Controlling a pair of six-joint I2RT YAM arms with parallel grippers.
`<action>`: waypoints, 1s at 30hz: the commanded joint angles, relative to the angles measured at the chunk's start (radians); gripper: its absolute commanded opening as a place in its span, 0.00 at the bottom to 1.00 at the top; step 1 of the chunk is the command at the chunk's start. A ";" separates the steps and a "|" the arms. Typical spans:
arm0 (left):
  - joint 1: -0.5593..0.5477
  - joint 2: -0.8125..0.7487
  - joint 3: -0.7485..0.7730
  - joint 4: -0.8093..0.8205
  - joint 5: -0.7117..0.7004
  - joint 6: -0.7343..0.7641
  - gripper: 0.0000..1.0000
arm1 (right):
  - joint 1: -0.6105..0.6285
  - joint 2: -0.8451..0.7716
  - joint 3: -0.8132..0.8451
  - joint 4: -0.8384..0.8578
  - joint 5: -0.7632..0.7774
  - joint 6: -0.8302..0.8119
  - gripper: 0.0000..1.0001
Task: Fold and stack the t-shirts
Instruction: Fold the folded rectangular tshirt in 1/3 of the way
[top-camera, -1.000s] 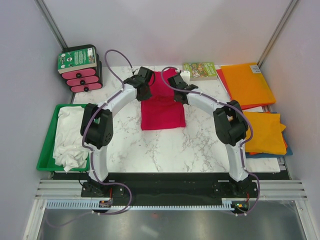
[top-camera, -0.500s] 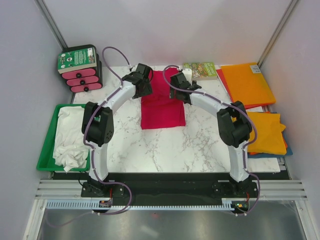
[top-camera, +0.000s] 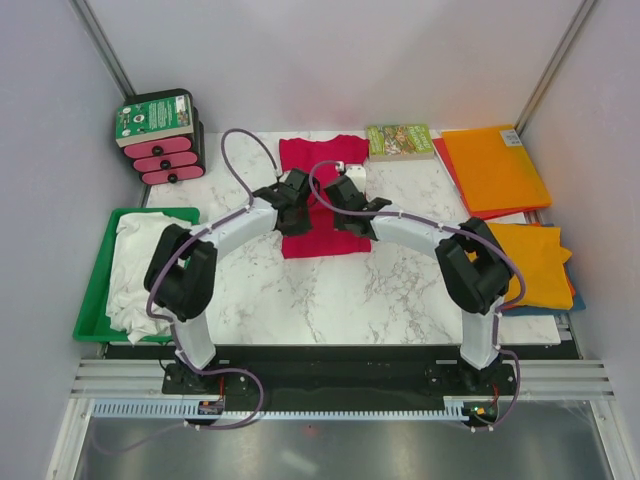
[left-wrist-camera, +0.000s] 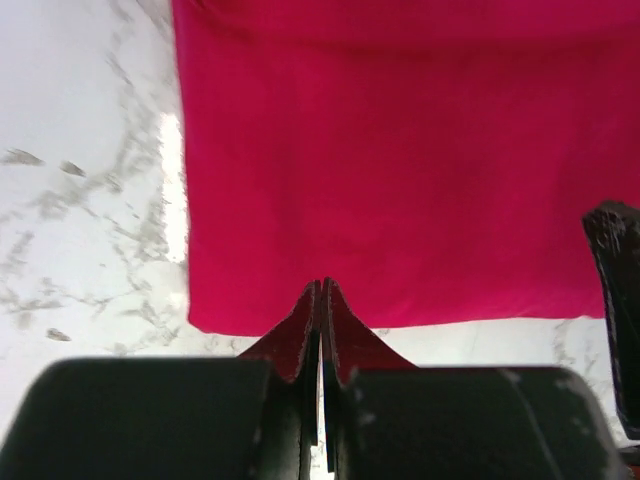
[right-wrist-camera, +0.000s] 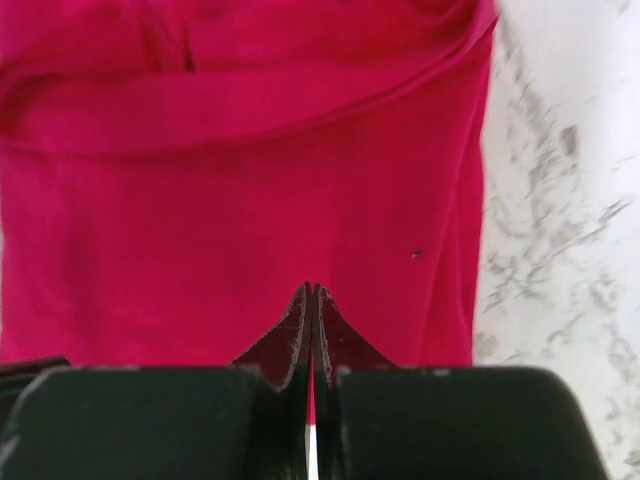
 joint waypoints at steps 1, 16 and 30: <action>-0.016 0.084 -0.017 0.046 0.040 -0.035 0.02 | 0.008 0.072 -0.014 -0.003 -0.017 0.058 0.00; -0.144 -0.092 -0.419 0.044 0.038 -0.192 0.02 | 0.241 -0.110 -0.391 -0.032 0.029 0.240 0.00; -0.458 -0.663 -0.737 -0.137 -0.005 -0.434 0.06 | 0.646 -0.322 -0.457 -0.371 0.288 0.612 0.05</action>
